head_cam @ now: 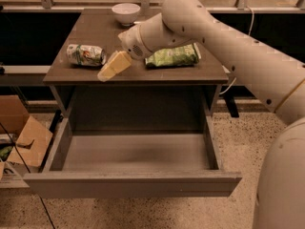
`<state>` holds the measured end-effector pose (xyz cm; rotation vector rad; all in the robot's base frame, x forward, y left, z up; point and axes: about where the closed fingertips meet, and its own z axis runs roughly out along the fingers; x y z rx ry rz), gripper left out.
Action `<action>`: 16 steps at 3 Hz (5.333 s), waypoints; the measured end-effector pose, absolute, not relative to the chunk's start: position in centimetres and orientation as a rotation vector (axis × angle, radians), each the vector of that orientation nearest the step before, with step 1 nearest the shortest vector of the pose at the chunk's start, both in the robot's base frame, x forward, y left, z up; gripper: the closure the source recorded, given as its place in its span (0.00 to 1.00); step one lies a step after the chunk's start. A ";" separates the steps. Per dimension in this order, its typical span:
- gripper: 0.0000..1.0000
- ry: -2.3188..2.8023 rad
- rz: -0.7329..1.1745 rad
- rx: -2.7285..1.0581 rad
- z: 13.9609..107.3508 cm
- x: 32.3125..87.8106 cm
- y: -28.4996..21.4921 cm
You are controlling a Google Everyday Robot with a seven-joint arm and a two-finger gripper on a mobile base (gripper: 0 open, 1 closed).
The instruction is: Place 7up can into top drawer
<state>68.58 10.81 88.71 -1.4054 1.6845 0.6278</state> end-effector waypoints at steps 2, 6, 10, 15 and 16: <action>0.00 1.627 0.695 -1.295 87.8 71.4 13.8; 0.37 1.598 0.806 -1.211 85.8 75.9 18.8; 1.00 1.546 0.764 -1.244 88.3 73.4 16.3; 1.00 1.693 0.880 -1.203 81.2 54.9 6.2; 0.82 1.756 0.928 -1.155 77.2 54.5 6.6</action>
Offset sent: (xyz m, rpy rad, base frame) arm 0.0475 0.0404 -0.0098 0.1917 -0.0215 -0.0552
